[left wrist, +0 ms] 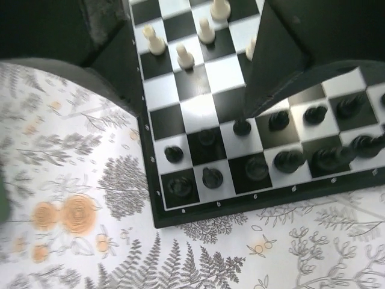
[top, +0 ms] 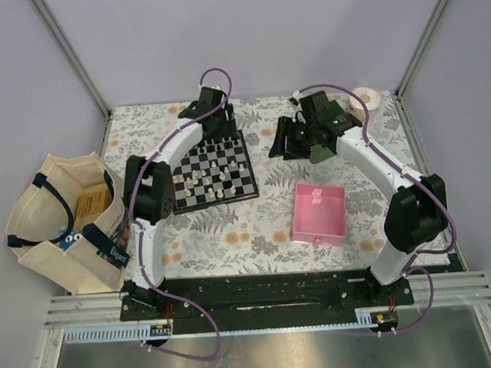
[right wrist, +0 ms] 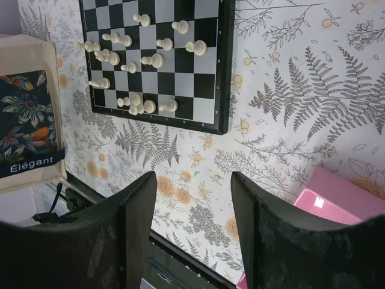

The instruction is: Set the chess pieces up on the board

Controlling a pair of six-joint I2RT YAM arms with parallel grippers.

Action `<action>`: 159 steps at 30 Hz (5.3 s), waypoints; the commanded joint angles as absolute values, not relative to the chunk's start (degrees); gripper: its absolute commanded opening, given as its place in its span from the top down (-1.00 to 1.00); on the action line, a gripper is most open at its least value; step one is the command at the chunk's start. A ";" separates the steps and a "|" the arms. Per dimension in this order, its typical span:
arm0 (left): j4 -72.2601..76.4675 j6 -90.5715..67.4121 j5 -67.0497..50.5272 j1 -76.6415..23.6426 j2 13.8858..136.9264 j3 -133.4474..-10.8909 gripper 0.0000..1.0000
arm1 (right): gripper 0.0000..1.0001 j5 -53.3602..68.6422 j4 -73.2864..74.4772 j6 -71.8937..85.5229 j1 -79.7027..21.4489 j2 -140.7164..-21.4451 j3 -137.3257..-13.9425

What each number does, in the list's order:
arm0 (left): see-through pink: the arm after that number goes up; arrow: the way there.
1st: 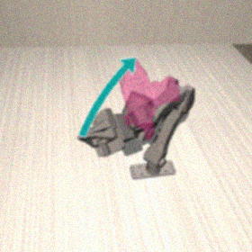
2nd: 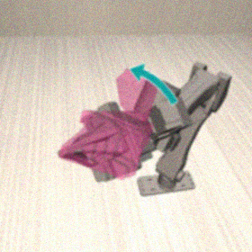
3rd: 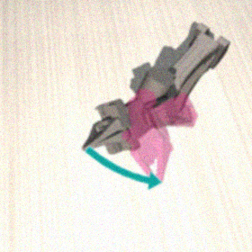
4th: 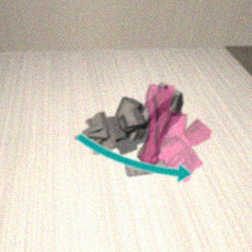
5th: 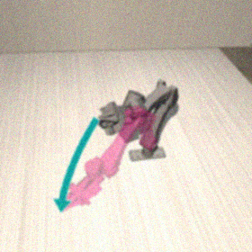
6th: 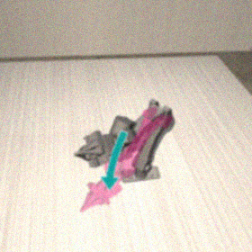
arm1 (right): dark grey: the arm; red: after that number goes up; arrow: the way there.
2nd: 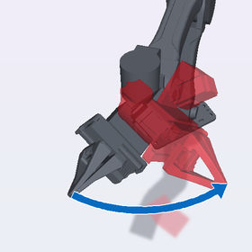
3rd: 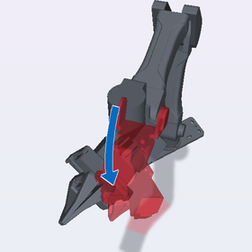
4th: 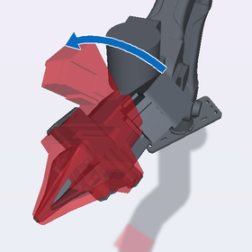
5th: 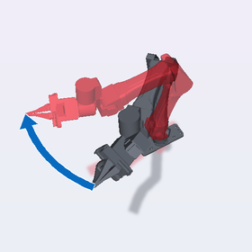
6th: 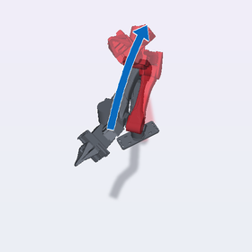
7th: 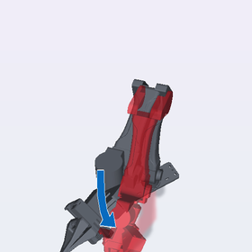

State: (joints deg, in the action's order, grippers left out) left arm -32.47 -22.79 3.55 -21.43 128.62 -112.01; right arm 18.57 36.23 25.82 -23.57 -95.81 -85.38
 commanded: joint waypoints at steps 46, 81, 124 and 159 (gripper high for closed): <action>-5.10 -39.99 -19.24 5.89 97.38 -52.91 -0.98 | -0.62 32.52 31.03 40.43 -26.02 -138.25 -113.74; -12.74 -38.50 -11.00 -3.60 86.58 -50.09 -0.98 | -0.64 18.81 35.59 28.75 -23.64 -119.01 -100.62; -25.14 -30.23 -9.49 1.93 77.78 -61.35 -0.98 | -0.07 -0.26 58.36 15.12 -51.24 -132.10 -127.09; -25.14 -30.06 -9.67 2.28 78.22 -61.35 -0.98 | 0.10 1.58 60.29 14.77 -51.50 -137.37 -129.90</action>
State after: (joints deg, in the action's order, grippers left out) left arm -27.29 -30.02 -8.82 1.89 79.85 -61.34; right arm 1.13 59.83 15.57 -50.96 -136.05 -127.17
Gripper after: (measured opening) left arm 0.988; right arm 0.458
